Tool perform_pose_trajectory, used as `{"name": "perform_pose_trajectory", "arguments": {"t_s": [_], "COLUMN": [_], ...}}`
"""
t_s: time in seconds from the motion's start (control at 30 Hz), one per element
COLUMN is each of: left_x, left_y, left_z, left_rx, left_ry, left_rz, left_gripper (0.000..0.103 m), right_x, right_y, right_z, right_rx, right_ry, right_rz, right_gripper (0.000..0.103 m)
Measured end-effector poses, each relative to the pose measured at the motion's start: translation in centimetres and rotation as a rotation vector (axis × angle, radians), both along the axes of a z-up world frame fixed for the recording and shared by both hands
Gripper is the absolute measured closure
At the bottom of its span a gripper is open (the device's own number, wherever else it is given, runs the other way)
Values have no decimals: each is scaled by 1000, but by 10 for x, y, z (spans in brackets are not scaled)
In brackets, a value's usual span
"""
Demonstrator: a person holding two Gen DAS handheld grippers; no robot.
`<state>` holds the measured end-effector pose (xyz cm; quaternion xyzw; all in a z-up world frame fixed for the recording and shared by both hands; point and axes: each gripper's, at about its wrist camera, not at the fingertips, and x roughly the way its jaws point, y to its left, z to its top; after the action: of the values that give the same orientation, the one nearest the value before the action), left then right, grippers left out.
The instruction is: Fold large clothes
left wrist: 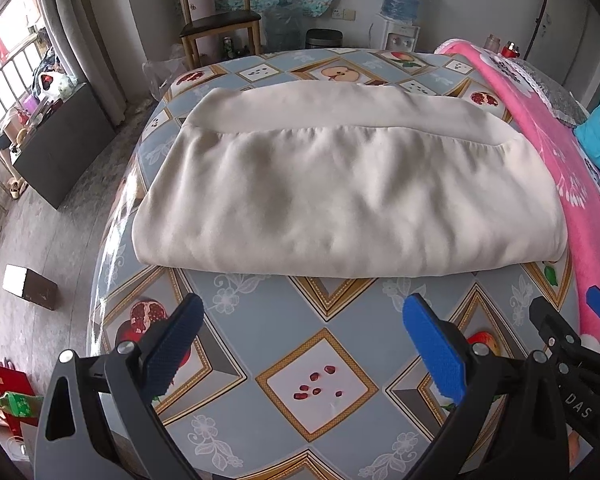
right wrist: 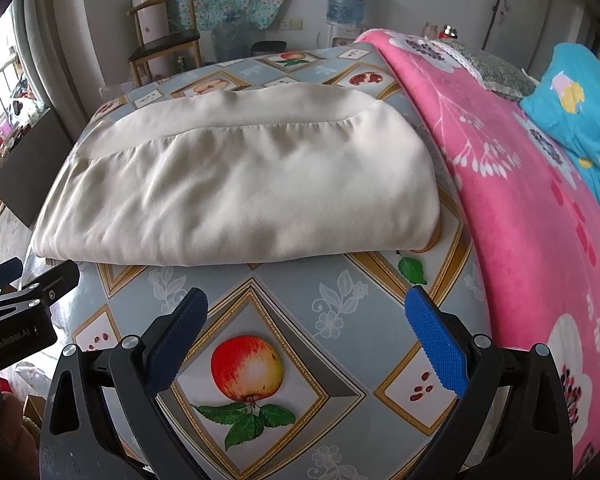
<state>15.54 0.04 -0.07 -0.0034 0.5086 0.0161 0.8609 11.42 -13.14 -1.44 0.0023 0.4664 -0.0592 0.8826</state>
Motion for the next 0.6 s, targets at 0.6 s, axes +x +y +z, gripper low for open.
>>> {"name": "perform_pose_trajectory", "arguments": {"t_s": [0.6], "left_x": [1], "left_y": [2], "left_z": [-1], "left_rx": [-2], "left_ry": [-1], "left_rz": [10], "left_gripper": [5], "right_x": [1], "right_y": [1], "right_z": [-1], "right_rx": [-8], "right_ry": [2], "right_rz": [-1], "right_gripper": [7]}}
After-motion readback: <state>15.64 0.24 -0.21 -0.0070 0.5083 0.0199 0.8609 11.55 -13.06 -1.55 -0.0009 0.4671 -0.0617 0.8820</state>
